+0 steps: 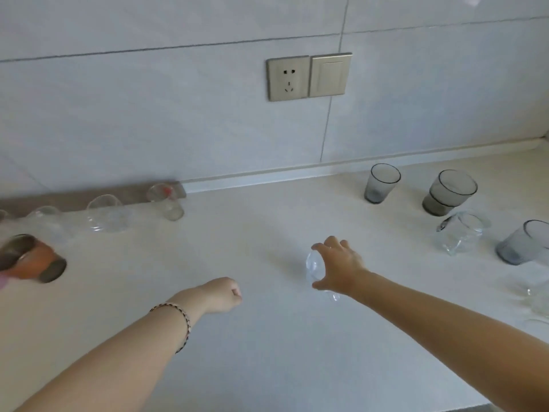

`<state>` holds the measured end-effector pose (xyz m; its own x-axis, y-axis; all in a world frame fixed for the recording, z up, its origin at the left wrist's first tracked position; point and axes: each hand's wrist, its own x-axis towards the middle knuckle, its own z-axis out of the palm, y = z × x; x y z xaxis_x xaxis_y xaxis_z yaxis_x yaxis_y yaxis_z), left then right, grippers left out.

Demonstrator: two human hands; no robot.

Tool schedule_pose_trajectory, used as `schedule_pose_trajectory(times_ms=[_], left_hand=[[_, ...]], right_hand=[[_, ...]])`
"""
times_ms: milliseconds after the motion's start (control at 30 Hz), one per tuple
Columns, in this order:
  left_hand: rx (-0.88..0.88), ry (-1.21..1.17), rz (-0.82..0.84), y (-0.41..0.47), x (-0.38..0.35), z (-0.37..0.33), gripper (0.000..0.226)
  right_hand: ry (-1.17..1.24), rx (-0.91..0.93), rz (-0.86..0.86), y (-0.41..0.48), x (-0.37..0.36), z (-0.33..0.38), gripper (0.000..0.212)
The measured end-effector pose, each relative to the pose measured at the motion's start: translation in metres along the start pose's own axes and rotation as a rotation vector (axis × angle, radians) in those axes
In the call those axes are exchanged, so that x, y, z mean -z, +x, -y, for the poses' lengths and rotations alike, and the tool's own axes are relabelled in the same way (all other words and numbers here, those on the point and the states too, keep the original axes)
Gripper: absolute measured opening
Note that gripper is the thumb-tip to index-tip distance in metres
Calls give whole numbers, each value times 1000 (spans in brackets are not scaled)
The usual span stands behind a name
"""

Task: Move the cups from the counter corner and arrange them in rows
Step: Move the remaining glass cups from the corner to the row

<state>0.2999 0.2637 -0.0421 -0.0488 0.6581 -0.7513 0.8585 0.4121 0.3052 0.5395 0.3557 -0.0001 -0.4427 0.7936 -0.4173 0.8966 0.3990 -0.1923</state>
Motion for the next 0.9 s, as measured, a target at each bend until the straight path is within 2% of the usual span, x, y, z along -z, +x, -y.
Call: schedule_pose_trajectory(times_ms=[300, 467, 667, 900], left_hand=[[166, -153, -33, -75, 23, 238, 30], [223, -211, -63, -100, 41, 338, 32], [230, -276, -93, -105, 56, 403, 34], [189, -316, -85, -98, 57, 426, 31]], right_hand=[[-17, 221, 36, 40, -37, 247, 81], [-43, 299, 49, 70, -48, 368, 82], [-66, 291, -3, 122, -51, 459, 80], [-82, 217, -46, 162, -59, 487, 75]])
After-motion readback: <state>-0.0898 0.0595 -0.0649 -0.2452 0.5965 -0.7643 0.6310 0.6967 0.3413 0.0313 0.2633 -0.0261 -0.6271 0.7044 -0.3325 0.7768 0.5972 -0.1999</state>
